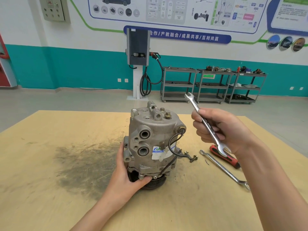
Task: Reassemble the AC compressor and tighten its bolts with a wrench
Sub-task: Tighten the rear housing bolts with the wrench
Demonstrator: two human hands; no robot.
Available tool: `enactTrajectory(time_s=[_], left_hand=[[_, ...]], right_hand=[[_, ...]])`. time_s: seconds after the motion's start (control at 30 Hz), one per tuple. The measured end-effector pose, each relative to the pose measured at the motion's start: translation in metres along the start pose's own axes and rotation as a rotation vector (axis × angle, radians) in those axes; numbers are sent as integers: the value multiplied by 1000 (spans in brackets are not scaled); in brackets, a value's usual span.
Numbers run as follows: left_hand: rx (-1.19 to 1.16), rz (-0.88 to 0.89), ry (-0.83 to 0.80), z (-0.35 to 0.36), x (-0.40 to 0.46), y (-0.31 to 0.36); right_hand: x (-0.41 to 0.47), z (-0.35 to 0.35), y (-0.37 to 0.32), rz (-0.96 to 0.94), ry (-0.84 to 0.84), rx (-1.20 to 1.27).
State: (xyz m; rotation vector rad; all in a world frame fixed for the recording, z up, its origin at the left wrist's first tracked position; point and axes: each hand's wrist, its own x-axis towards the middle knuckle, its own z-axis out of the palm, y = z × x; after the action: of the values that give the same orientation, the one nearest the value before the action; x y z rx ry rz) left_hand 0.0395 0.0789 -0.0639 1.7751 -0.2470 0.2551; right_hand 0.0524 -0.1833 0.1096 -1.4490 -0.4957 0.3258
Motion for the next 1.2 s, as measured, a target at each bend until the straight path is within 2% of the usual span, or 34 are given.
enactTrajectory(time_s=[0.2,0.47,0.6,0.77,1.0,1.2], left_hand=[[-26,-2,-10,1,-2,0],[-19,-23,-22,0,-2,-1],[-20,-26,-7,0,-1,0],[-28,15,-24,1,-1,-1],[-1,22,-23,0,-2,-1],[-7,26,-40,0,-1,-3]], right_hand=[[20,19,-1,9,107,18],[31,20,5,-93,406,162],[33,23,6,-144,484,340],[34,25,8,-146,555,594],[32,25,9,-131,626,622],[26,26,7,-248,551,541]])
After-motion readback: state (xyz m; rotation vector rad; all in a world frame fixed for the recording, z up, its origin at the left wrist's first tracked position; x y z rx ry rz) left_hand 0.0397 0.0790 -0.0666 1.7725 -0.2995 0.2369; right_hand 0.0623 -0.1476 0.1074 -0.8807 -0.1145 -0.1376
